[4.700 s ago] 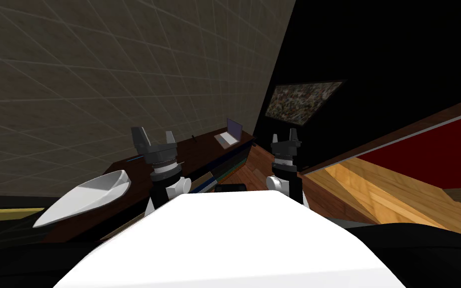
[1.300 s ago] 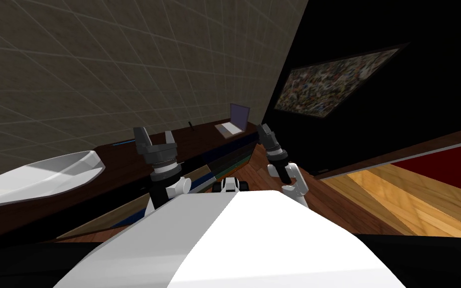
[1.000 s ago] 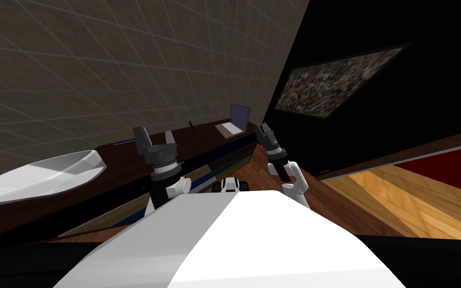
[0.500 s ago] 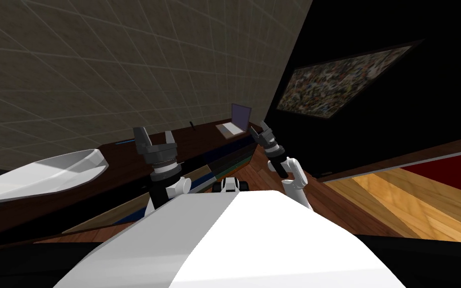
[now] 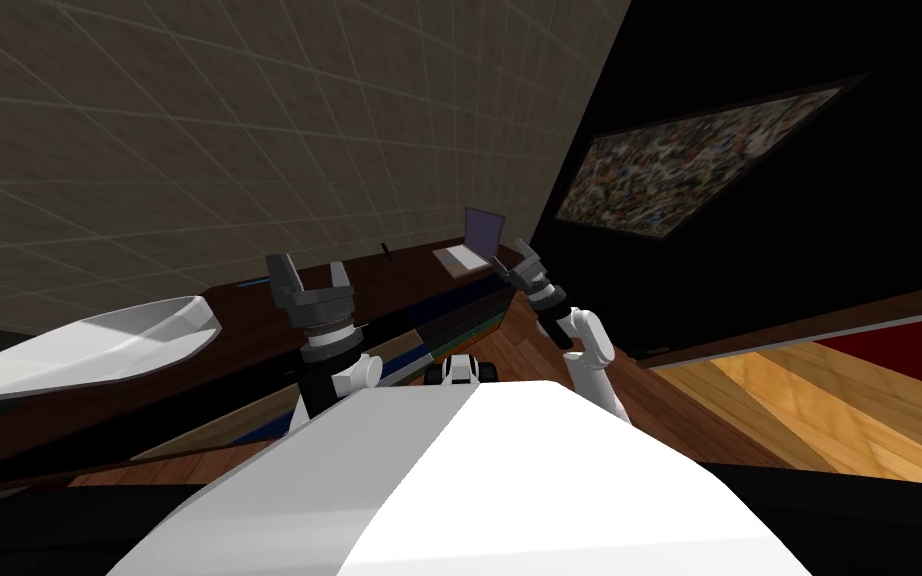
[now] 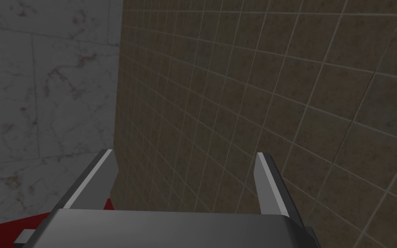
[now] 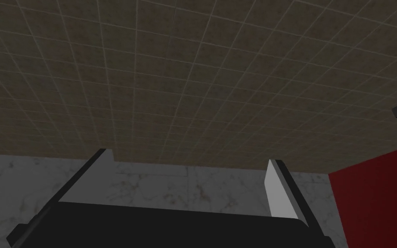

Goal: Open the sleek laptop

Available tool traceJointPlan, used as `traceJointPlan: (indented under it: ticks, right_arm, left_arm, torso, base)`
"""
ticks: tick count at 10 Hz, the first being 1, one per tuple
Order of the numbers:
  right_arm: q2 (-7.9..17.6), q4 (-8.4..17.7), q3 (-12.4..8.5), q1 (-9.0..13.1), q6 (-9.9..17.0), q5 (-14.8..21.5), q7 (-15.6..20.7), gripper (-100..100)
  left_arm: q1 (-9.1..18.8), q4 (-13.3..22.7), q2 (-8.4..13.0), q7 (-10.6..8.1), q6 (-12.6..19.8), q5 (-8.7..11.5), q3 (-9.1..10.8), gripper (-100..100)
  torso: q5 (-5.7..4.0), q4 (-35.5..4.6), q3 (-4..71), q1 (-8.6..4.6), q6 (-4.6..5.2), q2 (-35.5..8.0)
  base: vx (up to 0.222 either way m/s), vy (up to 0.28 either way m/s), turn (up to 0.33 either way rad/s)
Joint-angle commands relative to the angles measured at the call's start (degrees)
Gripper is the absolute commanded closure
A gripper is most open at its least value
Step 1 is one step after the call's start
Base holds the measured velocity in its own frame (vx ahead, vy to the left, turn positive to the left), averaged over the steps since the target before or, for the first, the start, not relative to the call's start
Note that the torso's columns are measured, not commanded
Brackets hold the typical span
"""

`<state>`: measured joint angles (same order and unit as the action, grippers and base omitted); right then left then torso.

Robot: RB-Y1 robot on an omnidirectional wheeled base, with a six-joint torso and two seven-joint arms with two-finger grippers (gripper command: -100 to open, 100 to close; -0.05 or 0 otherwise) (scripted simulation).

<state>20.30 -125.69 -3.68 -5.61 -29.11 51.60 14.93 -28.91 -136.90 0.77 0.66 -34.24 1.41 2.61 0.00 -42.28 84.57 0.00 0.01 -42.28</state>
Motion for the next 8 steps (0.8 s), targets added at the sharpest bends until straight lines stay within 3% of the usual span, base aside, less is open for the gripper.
traceJointPlan:
  ticks: [1, 4, 5, 7, 8]
  right_arm:
    - [1.06, 1.33, -0.39, 2.05, -0.83, 4.54, 2.06, -100]
    - [2.03, 2.54, -0.66, 3.89, -1.39, 9.18, 3.82, -100]
    - [3.01, 3.84, -0.93, 5.75, -1.95, 10.96, 5.59, -100]
    - [3.01, 3.84, -0.93, 5.75, -1.95, 13.67, 5.59, -100]
    - [4.02, 5.23, -1.19, 7.62, -2.48, 15.72, 7.35, -100]
  left_arm:
    - [0.0, 0.0, 0.0, 0.0, 0.0, 0.0, 0.0, 0]
    - [0.0, 0.0, 0.0, 0.0, 0.0, 0.0, 0.0, 0]
    - [0.0, 0.0, 0.0, 0.0, 0.0, 0.0, 0.0, 0]
    - [0.0, 0.0, 0.0, 0.0, 0.0, 0.0, 0.0, 0]
    - [0.0, 0.0, 0.0, 0.0, 0.0, 0.0, 0.0, 0]
  torso:
    - [0.0, 0.0, 0.01, -0.01, -0.01, 0.01]
    - [0.01, 0.0, 0.0, 0.01, -0.02, 0.0]
    - [0.0, 0.0, 0.0, 0.0, 0.0, 0.0]
    - [0.0, 0.0, 0.0, 0.0, 0.0, 0.0]
    - [0.0, 0.0, -0.01, 0.02, 0.0, -0.02]
  base:
    - [0.009, -0.008, 0.026]
    - [0.005, -0.003, 0.026]
    - [0.009, -0.01, 0.051]
    - [0.004, -0.004, 0.012]
    - [0.007, -0.004, 0.04]
